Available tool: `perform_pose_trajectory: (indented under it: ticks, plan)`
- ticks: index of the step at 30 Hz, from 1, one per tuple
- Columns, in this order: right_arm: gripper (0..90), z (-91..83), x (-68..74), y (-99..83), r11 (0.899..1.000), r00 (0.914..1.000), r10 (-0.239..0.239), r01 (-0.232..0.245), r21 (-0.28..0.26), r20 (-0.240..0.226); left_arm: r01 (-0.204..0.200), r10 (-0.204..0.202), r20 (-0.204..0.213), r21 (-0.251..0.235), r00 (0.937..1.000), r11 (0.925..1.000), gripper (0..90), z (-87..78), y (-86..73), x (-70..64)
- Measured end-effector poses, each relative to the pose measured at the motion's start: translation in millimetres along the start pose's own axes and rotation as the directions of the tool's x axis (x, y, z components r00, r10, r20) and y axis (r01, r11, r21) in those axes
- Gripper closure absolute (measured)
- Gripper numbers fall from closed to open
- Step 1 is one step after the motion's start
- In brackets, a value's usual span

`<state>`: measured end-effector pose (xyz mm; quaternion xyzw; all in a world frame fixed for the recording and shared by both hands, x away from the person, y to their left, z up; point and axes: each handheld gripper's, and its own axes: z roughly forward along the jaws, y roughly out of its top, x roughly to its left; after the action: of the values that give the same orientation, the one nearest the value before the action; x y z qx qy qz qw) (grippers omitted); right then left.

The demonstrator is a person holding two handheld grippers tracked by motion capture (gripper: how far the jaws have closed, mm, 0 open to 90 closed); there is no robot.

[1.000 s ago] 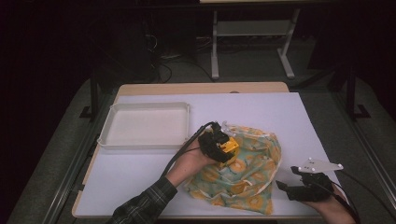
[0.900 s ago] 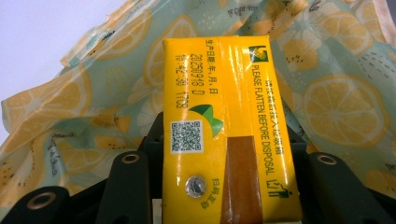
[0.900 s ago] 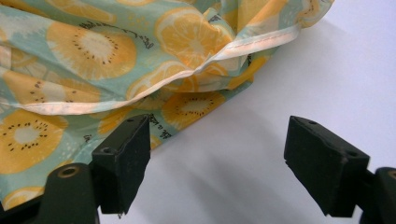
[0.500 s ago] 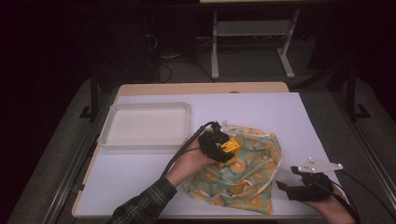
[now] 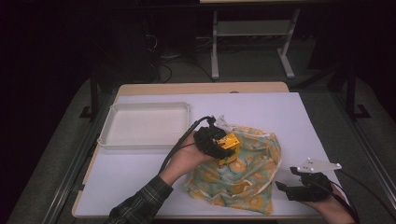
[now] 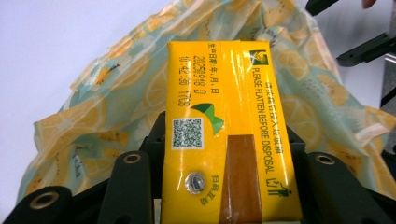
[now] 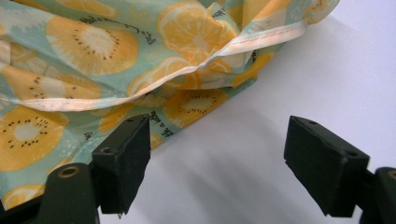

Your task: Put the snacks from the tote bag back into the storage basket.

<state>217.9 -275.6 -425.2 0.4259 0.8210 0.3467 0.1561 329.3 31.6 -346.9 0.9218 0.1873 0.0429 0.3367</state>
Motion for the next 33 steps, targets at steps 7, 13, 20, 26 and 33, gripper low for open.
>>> perform_pose_trajectory:
  ticks: [7,13,20,26,33]
  plan:
    - [22.2,1.6,-0.5,-0.5,1.0,1.0,0.002,-0.002,0.006,-0.004,0.001,-0.001,0.006,-0.018,1.0,0.9998,53.3,-11.9,0.0,3.2]
    - [22.2,2.3,-1.3,-0.7,1.0,1.0,0.0,0.0,0.008,-0.003,0.009,-0.008,0.013,-0.047,0.9999,0.9989,53.4,-22.7,0.5,6.5]
    - [22.2,2.6,-1.9,-0.6,1.0,1.0,-0.001,0.001,0.012,-0.001,0.017,-0.016,0.01,-0.077,0.9998,0.9969,53.4,-37.4,0.0,9.9]
    - [22.2,4.0,-2.3,-0.5,1.0,1.0,0.0,0.0,0.015,-0.003,0.024,-0.025,-0.001,-0.099,0.9997,0.9948,53.4,-48.2,-1.6,14.7]
    - [22.2,4.0,-2.6,-0.9,1.0,1.0,-0.001,0.001,0.014,-0.005,0.025,-0.026,-0.006,-0.103,0.9997,0.9944,53.4,-58.1,-4.5,22.1]
